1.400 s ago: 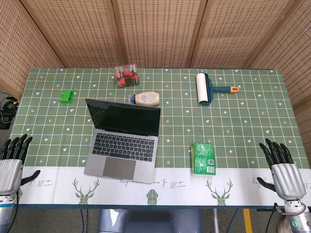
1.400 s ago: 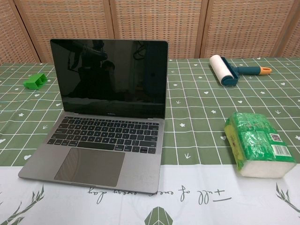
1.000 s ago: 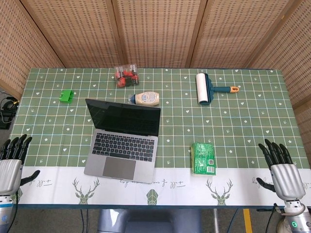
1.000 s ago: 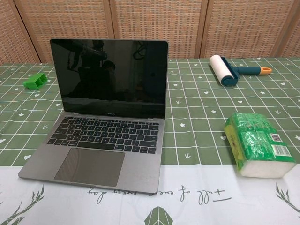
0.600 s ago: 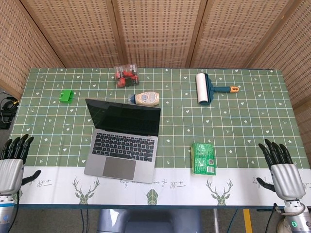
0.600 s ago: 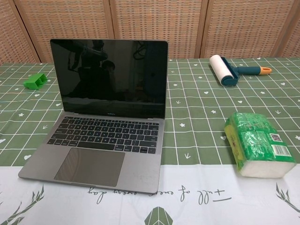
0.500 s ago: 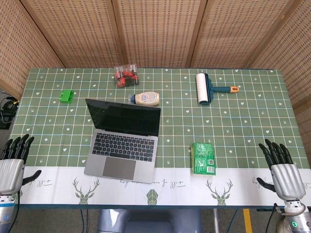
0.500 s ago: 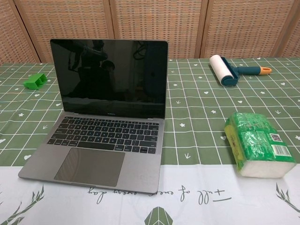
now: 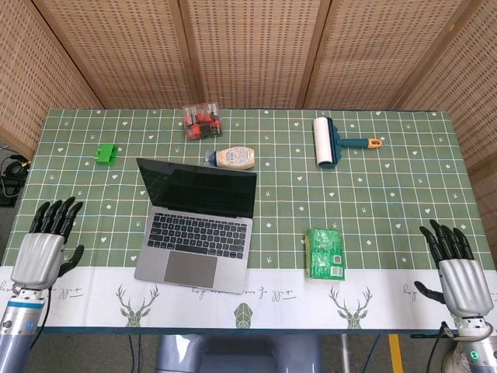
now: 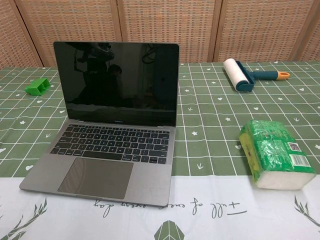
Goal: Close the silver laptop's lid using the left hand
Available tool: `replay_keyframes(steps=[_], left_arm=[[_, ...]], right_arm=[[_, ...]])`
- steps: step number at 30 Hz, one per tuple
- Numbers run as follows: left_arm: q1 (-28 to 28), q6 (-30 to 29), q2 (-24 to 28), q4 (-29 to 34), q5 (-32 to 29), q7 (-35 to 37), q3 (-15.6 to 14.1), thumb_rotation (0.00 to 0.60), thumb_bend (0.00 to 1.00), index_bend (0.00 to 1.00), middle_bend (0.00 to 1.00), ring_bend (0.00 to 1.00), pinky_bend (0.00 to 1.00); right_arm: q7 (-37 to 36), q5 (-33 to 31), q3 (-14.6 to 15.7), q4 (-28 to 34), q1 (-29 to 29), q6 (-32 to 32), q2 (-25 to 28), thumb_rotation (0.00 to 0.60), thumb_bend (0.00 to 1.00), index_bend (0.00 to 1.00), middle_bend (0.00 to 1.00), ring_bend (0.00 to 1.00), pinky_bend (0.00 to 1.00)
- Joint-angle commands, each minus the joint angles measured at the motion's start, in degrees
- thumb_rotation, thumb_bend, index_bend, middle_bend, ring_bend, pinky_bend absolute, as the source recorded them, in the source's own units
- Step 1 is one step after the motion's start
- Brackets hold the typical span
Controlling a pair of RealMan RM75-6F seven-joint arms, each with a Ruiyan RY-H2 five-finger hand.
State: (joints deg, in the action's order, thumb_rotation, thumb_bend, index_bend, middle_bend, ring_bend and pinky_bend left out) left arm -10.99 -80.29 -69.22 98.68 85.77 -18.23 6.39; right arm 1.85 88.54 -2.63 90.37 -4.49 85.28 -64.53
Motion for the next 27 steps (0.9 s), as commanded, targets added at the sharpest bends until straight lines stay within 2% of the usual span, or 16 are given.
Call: replay_keyframes(steps=[1, 5, 13, 19, 27], left_arm=[[-5.07, 5.54, 1.52, 3.78, -2.19, -3.57, 3.44, 0.6, 0.71, 0.0, 0.0, 0.0, 0.0], [-9.99, 11.06, 2.64, 6.67, -5.15, -5.65, 6.62, 0.6, 0.85, 0.0, 0.0, 0.0, 0.0], [-20.26, 22.28, 3.98, 8.89, -15.84, -8.96, 13.01, 0.6, 0.99, 0.0, 0.0, 0.0, 0.0], [-28.17, 28.08, 4.29, 8.12, -26.14, -14.09, 16.07, 0.6, 1.0, 0.0, 0.0, 0.0, 0.0], [-36.76, 32.0, 3.71, 5.95, -38.44, -19.72, 16.06, 0.6, 1.0, 0.0, 0.0, 0.0, 0.01]], right_arm=[[-0.42, -0.7, -0.33, -0.31, -0.12, -0.35, 0.08, 0.6, 0.03, 0.0, 0.0, 0.0, 0.0], [-1.3, -2.0, -0.8, -0.77, -0.25, -1.02, 0.24, 0.6, 0.03, 0.0, 0.0, 0.0, 0.0], [-3.24, -3.75, -1.5, -1.5, -0.53, -2.12, 0.7, 0.6, 0.03, 0.0, 0.0, 0.0, 0.0], [-5.22, -4.36, -1.92, -2.29, -0.73, -2.58, 0.99, 0.6, 0.03, 0.0, 0.0, 0.0, 0.0], [-7.17, -4.8, -2.25, -2.79, -0.7, -2.65, 1.48, 0.6, 0.03, 0.0, 0.0, 0.0, 0.0]])
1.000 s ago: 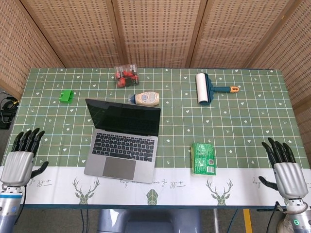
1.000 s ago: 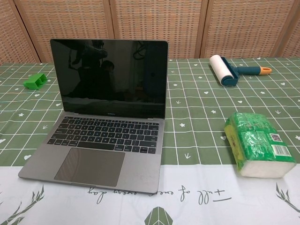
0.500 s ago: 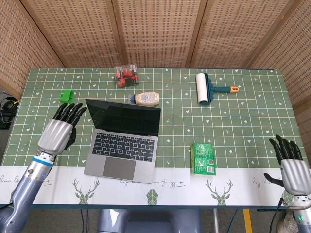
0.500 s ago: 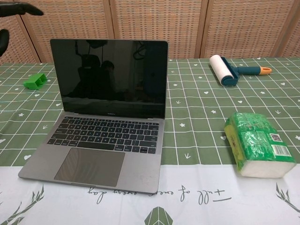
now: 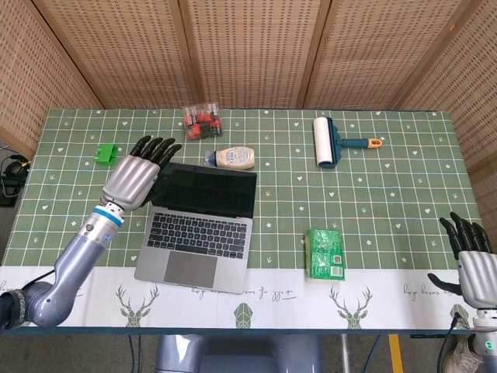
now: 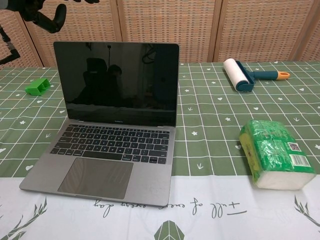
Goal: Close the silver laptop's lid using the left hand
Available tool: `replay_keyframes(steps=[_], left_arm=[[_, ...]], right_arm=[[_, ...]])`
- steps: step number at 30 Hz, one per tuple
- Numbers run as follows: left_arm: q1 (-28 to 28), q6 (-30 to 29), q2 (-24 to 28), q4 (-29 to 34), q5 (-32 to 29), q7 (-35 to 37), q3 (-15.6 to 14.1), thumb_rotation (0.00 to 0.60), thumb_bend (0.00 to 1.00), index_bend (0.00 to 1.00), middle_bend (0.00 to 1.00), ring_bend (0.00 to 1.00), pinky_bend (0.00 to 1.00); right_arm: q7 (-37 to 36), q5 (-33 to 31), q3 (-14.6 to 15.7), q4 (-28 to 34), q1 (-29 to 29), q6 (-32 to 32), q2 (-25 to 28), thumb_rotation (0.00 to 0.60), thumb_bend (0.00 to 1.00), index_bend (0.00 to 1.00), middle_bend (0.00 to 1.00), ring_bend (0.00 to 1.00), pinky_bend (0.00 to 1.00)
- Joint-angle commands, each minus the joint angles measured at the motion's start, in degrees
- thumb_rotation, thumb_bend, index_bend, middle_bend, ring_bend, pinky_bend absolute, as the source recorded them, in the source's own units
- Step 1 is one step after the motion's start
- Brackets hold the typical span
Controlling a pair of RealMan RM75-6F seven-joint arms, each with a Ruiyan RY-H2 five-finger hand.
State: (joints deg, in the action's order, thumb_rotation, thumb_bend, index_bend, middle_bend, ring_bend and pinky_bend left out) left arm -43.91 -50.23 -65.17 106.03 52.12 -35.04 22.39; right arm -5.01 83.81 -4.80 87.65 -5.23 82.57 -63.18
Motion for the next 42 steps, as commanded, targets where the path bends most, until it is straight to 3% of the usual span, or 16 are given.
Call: replay_keyframes(steps=[1, 8, 16, 22, 31, 42], left_arm=[[-5.15, 2.39, -0.58, -2.06, -6.86, -3.6, -0.17, 0.6, 1.0, 0.0, 0.0, 0.0, 0.01], [-11.43, 5.05, -1.01, -5.15, -17.24, -6.34, -2.71, 0.6, 1.0, 0.0, 0.0, 0.0, 0.03], [-16.19, 6.46, -2.9, -8.5, -23.29, -6.6, -5.91, 0.6, 1.0, 0.05, 0.0, 0.0, 0.07], [-18.19, 6.21, -3.94, -9.78, -24.44, -5.53, -7.46, 0.6, 1.0, 0.14, 0.01, 0.03, 0.15], [-18.98, 6.53, -3.3, -8.97, -23.96, -2.2, -8.89, 0.6, 1.0, 0.3, 0.19, 0.19, 0.29], [-18.42, 7.08, -0.59, -5.98, -19.95, 2.44, -9.52, 0.6, 1.0, 0.41, 0.31, 0.29, 0.34]], right_arm=[[-0.58, -0.12, -0.13, -0.1, 0.06, 0.11, 0.23, 0.6, 0.03, 0.0, 0.0, 0.0, 0.0], [-1.51, -0.64, -0.35, -0.38, 0.09, -0.11, 0.56, 0.6, 0.03, 0.0, 0.0, 0.0, 0.0], [-1.78, -0.86, -0.44, -0.49, 0.04, -0.29, 0.68, 0.6, 0.03, 0.0, 0.0, 0.0, 0.0], [-2.08, -1.11, -0.51, -0.61, 0.02, -0.51, 0.81, 0.6, 0.03, 0.0, 0.0, 0.0, 0.0], [-2.25, -1.12, -0.49, -0.46, 0.06, -0.55, 1.0, 0.6, 0.03, 0.0, 0.0, 0.0, 0.0], [-1.8, -0.75, -0.3, -0.28, 0.02, -0.48, 0.85, 0.6, 0.03, 0.01, 0.0, 0.0, 0.0]])
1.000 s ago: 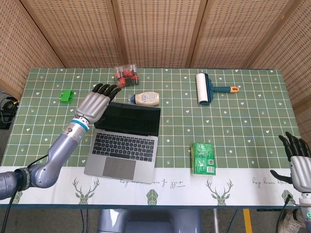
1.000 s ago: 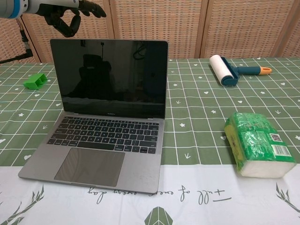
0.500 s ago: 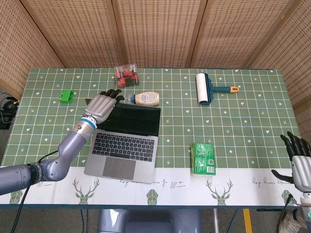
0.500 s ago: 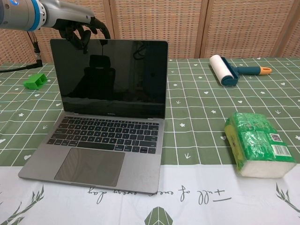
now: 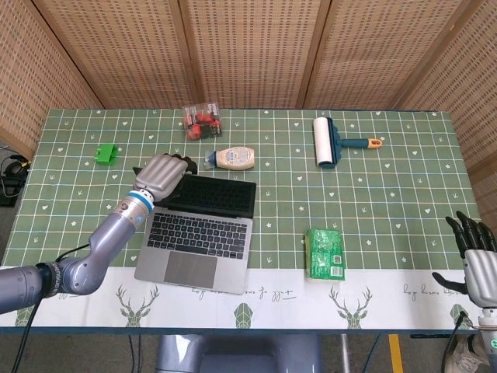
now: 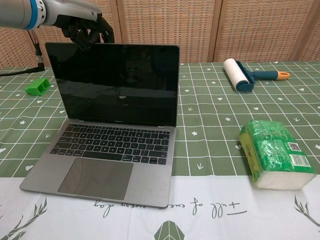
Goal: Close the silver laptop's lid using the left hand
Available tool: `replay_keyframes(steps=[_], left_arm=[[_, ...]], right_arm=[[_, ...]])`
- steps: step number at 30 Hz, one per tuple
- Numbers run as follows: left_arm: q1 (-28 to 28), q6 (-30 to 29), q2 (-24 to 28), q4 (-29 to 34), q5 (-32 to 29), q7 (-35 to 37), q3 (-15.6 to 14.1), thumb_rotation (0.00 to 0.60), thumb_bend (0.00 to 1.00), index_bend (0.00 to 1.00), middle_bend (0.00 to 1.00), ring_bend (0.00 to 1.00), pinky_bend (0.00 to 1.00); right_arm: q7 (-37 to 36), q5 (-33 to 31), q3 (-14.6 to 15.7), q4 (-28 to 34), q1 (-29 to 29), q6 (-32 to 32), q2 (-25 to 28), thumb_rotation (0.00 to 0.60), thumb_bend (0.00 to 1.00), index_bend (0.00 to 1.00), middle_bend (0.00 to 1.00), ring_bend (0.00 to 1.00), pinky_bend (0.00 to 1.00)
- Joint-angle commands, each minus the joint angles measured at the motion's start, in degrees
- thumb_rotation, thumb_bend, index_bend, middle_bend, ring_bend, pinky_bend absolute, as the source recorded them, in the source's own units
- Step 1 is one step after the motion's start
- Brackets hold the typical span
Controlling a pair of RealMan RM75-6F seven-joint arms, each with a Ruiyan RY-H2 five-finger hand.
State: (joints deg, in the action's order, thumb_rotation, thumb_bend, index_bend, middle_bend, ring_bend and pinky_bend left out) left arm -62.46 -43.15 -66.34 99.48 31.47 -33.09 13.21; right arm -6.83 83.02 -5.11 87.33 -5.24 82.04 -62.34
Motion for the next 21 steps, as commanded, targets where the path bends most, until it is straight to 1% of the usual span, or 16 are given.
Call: replay_keyframes(steps=[1, 11, 21], left_arm=[[0.18, -0.14, 0.95, 0.99, 1.2, 0.82, -0.47, 0.6, 1.0, 0.42, 0.32, 0.29, 0.34], [0.22, 0.24, 3.8, 4.7, 3.27, 3.21, -1.76, 0.6, 1.0, 0.46, 0.36, 0.33, 0.37], [1.12, 0.82, 6.2, 9.29, 6.31, 5.3, -4.24, 0.6, 1.0, 0.46, 0.36, 0.34, 0.38]], right_arm=[[0.02, 0.08, 0.04, 0.06, 0.05, 0.08, 0.01, 0.6, 0.03, 0.01, 0.0, 0.0, 0.0], [0.19, 0.6, 0.24, 0.3, 0.08, 0.33, 0.01, 0.6, 0.03, 0.01, 0.0, 0.0, 0.0], [0.45, 0.84, 0.47, 0.61, 0.08, 0.24, 0.15, 0.6, 0.03, 0.01, 0.0, 0.0, 0.0]])
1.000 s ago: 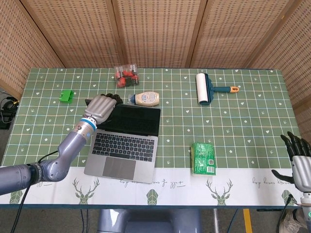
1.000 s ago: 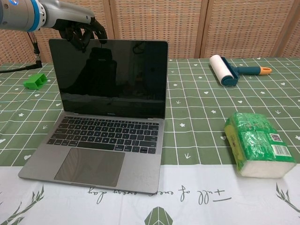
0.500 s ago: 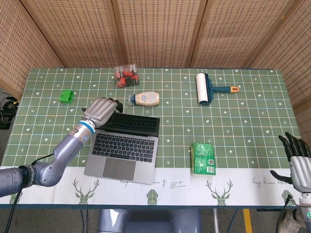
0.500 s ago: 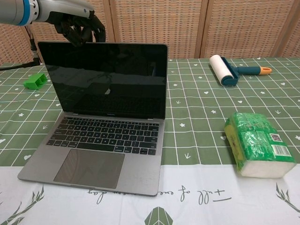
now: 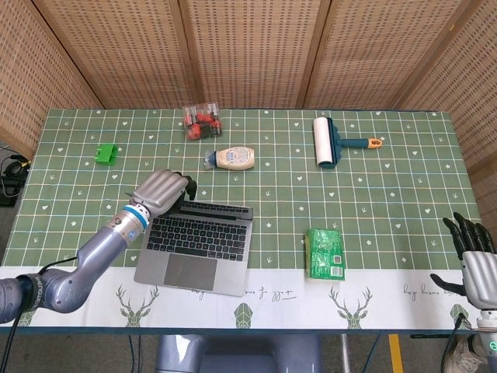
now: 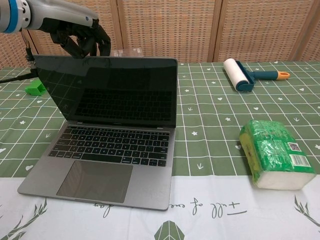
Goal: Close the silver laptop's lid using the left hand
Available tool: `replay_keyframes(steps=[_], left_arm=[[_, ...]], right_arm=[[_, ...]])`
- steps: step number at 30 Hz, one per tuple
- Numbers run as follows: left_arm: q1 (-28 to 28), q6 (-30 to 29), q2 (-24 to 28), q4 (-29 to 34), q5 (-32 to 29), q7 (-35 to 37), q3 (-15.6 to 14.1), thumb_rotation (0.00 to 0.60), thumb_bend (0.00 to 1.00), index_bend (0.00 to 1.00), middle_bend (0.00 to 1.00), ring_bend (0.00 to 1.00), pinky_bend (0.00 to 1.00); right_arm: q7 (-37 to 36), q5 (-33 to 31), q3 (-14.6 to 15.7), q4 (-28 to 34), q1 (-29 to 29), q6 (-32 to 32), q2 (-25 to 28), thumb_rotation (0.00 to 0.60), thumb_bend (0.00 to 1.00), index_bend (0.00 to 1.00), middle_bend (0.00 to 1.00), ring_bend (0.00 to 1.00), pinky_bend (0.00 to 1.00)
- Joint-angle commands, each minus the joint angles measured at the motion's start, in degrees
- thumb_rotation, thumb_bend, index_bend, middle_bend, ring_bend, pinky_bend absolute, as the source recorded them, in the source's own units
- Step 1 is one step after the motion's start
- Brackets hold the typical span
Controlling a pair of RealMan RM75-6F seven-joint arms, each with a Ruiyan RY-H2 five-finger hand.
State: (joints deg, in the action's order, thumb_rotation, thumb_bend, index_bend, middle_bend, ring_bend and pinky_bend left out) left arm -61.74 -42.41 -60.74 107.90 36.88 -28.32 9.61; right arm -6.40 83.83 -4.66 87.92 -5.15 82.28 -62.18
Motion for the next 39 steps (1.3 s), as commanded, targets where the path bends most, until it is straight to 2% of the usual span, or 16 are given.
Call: replay_keyframes(steps=[1, 10, 19, 35, 39], left_arm=[[0.64, 0.1, 0.92, 1.41, 1.4, 0.85, -0.95, 0.6, 1.0, 0.46, 0.36, 0.34, 0.38], [2.74, 1.07, 2.65, 5.41, 5.99, 3.49, -3.27, 0.6, 1.0, 0.46, 0.36, 0.34, 0.38], [4.8, 1.62, 2.06, 7.34, 10.33, 5.56, -5.9, 0.6, 1.0, 0.46, 0.36, 0.34, 0.38], [6.55, 2.53, -4.23, 4.54, 13.2, 7.2, -10.64, 0.6, 1.0, 0.46, 0.36, 0.34, 0.38], [6.65, 2.77, -7.13, 2.6, 13.05, 6.29, -12.67, 0.6, 1.0, 0.46, 0.36, 0.34, 0.38]], right_arm=[[0.07, 0.02, 0.05, 0.05, -0.01, -0.04, 0.0, 0.6, 0.03, 0.01, 0.0, 0.0, 0.0], [0.51, 0.56, 0.35, 0.53, 0.1, 0.22, 0.09, 0.6, 0.03, 0.01, 0.0, 0.0, 0.0], [1.02, 0.94, 0.62, 1.05, 0.18, 0.35, 0.25, 0.6, 0.03, 0.01, 0.0, 0.0, 0.0], [1.11, 1.49, 0.98, 2.02, 0.43, 0.7, 0.91, 0.6, 0.03, 0.03, 0.0, 0.0, 0.0], [0.91, 1.66, 1.07, 2.26, 0.47, 0.75, 1.19, 0.6, 0.03, 0.03, 0.0, 0.0, 0.0]])
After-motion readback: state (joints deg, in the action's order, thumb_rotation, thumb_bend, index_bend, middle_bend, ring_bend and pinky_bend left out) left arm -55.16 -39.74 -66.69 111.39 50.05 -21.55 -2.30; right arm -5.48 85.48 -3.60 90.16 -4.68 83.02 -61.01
